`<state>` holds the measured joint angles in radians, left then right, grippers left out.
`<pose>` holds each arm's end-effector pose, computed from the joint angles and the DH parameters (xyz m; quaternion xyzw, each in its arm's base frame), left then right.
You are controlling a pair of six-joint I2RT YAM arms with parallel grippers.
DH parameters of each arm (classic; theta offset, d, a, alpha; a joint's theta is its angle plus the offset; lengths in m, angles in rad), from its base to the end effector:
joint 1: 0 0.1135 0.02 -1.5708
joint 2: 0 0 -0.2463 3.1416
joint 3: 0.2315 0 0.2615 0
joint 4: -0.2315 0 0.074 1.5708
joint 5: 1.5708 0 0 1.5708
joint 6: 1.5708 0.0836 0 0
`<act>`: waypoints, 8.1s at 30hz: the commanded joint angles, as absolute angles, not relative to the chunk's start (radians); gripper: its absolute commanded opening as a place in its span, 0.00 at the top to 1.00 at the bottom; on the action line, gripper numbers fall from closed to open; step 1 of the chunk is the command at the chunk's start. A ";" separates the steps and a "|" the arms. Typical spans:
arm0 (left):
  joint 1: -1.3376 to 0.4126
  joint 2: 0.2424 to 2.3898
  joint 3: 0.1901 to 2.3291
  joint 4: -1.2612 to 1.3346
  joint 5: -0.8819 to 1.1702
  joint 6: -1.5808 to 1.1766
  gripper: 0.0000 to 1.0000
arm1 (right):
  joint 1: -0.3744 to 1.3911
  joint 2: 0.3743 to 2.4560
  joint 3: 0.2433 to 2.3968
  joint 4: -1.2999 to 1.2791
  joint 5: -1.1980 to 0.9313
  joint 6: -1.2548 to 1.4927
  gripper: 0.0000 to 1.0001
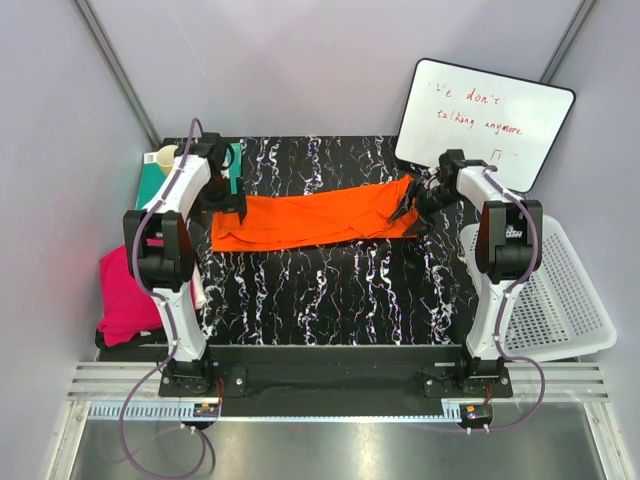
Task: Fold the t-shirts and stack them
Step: Fold the other side of the tshirt into a rectangle, then rotate the tshirt 90 degrees
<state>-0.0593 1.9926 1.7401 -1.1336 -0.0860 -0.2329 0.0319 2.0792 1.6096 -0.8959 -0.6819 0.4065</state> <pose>0.4109 -0.0172 0.1781 -0.0902 0.9907 0.0289 0.0974 0.4204 0.0661 0.1310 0.1409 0.9275 0.3457 0.0219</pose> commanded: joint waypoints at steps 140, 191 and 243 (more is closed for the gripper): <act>-0.664 1.721 1.480 -1.118 0.236 -0.387 0.69 | 0.428 2.314 2.329 -0.727 -0.164 0.239 0.85; -0.960 1.881 1.371 -1.126 0.178 -0.549 1.00 | 0.232 1.951 1.813 -0.819 -0.385 0.273 0.75; -0.413 1.701 1.491 -1.243 0.064 -0.407 0.01 | 0.462 2.183 1.563 -0.724 -0.769 0.417 1.00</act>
<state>-0.4229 1.6875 1.4540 -1.2366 0.0490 -0.4412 0.4488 2.1551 1.5333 -0.7280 -0.7490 0.4164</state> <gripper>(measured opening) 0.987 0.010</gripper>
